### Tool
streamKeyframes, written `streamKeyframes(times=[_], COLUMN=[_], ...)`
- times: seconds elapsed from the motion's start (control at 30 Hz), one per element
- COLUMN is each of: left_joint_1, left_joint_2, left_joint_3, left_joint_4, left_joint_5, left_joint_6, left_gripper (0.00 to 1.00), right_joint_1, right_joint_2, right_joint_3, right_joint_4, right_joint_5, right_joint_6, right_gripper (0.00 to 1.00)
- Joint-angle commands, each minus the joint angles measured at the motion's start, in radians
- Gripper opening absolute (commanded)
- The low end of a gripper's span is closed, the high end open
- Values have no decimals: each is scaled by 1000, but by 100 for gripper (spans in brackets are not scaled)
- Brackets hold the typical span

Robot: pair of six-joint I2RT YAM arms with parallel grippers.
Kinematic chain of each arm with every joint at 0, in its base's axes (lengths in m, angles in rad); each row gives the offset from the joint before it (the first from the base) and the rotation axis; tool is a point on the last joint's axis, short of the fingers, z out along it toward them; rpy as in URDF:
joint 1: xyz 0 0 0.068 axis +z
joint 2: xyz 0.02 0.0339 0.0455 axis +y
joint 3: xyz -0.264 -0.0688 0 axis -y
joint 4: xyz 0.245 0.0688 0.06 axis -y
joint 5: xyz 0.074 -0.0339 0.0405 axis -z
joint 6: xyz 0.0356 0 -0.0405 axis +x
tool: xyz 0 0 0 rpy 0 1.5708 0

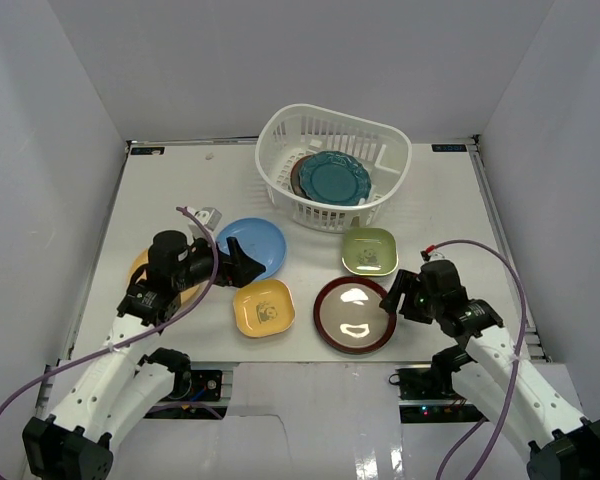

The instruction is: Place the plates into the plastic bin on the countertop

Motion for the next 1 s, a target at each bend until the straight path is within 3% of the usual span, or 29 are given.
streamKeyframes(times=[0.0,0.13,0.23,0.27,0.33,0.37,0.43,0.63,0.73,0.83,0.97], left_joint_1=[-4,-10,-12,-12,-15,-15,-17,-17,-17,-18,-18], left_joint_2=[-34,-56,-63,-65,-68,-71,-71,-66,-60,-59,-53], left_joint_3=[2,0,6,6,6,6,6,12,18,25,26], left_joint_4=[8,6,6,6,6,4,6,6,4,1,-3], left_joint_5=[24,24,15,11,11,11,10,-10,-41,-74,-102], left_joint_6=[16,16,17,17,17,19,19,17,14,10,5], left_gripper=[98,98,98,98,98,98,98,98,98,98,98], right_joint_1=[2,0,2,2,2,0,2,2,0,0,2], right_joint_2=[32,61,64,64,49,42,17,-129,-198,-192,-48], right_joint_3=[-36,-136,-211,-223,-243,-245,-245,-214,-86,110,331], right_joint_4=[-6,48,115,123,135,132,103,-35,-79,-43,127], right_joint_5=[-37,-108,-172,-182,-189,-177,-176,-217,-258,-312,-381], right_joint_6=[83,114,144,163,174,181,186,190,194,190,203], right_gripper=[70,66,53,43,35,20,8,8,8,8,8])
